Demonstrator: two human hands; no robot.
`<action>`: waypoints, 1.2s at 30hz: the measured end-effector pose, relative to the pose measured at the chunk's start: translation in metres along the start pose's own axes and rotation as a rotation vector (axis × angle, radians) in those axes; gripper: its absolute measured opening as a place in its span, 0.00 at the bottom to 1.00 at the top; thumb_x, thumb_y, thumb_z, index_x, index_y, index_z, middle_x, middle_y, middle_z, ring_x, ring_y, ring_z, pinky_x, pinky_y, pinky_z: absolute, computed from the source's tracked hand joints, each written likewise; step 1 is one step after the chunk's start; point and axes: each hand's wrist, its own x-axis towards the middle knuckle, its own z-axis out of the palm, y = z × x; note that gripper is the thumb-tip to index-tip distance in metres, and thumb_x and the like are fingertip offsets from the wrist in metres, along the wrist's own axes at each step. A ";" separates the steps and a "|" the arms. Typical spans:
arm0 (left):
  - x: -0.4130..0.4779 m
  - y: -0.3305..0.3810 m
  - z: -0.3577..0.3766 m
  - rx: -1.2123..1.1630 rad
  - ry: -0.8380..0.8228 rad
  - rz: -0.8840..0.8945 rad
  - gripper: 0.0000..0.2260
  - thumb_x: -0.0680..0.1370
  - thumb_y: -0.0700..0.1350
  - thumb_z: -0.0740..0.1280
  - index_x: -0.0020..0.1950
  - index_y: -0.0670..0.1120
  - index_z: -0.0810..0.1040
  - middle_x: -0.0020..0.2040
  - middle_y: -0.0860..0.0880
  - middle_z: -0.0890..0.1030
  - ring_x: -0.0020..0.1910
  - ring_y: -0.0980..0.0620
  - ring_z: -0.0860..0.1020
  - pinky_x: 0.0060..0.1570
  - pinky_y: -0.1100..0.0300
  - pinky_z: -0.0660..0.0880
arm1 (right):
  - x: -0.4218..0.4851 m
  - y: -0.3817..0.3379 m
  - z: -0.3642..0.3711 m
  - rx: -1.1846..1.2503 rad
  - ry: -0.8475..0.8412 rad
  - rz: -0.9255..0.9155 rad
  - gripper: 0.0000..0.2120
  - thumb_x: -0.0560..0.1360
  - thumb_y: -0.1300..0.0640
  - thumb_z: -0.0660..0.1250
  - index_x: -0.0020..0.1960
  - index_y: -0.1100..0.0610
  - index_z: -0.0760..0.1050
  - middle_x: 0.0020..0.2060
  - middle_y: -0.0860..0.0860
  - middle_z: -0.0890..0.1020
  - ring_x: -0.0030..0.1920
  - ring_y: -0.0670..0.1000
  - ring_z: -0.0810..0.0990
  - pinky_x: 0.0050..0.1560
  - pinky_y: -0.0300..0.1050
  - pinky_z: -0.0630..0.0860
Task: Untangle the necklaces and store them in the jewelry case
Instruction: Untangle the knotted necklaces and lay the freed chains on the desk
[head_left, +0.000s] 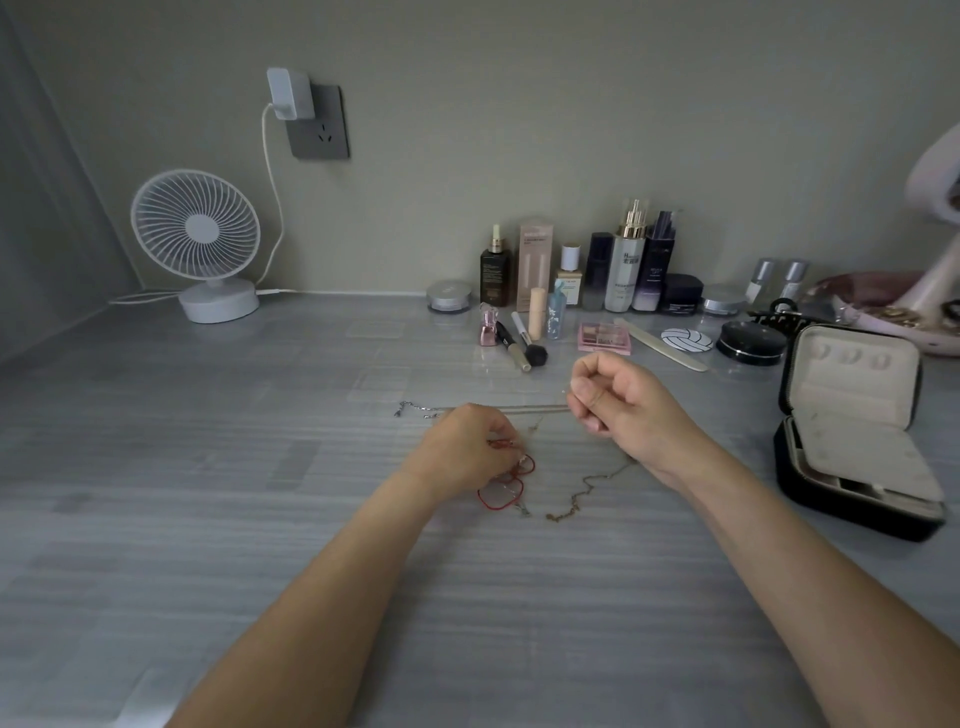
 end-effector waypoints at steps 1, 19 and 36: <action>0.000 0.000 -0.002 -0.012 -0.011 0.003 0.05 0.72 0.43 0.70 0.46 0.46 0.81 0.42 0.53 0.78 0.48 0.53 0.78 0.51 0.59 0.75 | 0.000 -0.001 -0.001 0.015 0.016 -0.006 0.09 0.78 0.65 0.57 0.41 0.56 0.68 0.29 0.50 0.73 0.25 0.42 0.66 0.26 0.31 0.63; -0.013 0.018 -0.001 0.000 -0.291 0.104 0.19 0.68 0.53 0.74 0.57 0.53 0.77 0.58 0.53 0.75 0.58 0.54 0.72 0.60 0.59 0.70 | -0.005 0.000 -0.008 -0.570 -0.211 0.043 0.07 0.72 0.57 0.69 0.38 0.45 0.76 0.36 0.43 0.82 0.41 0.43 0.80 0.46 0.39 0.75; -0.008 0.007 0.007 -0.126 -0.053 0.023 0.04 0.73 0.49 0.68 0.42 0.58 0.76 0.43 0.52 0.83 0.47 0.50 0.81 0.53 0.51 0.77 | -0.004 0.011 -0.047 -1.083 -0.114 0.348 0.04 0.69 0.54 0.72 0.39 0.48 0.78 0.34 0.40 0.75 0.41 0.47 0.76 0.46 0.43 0.75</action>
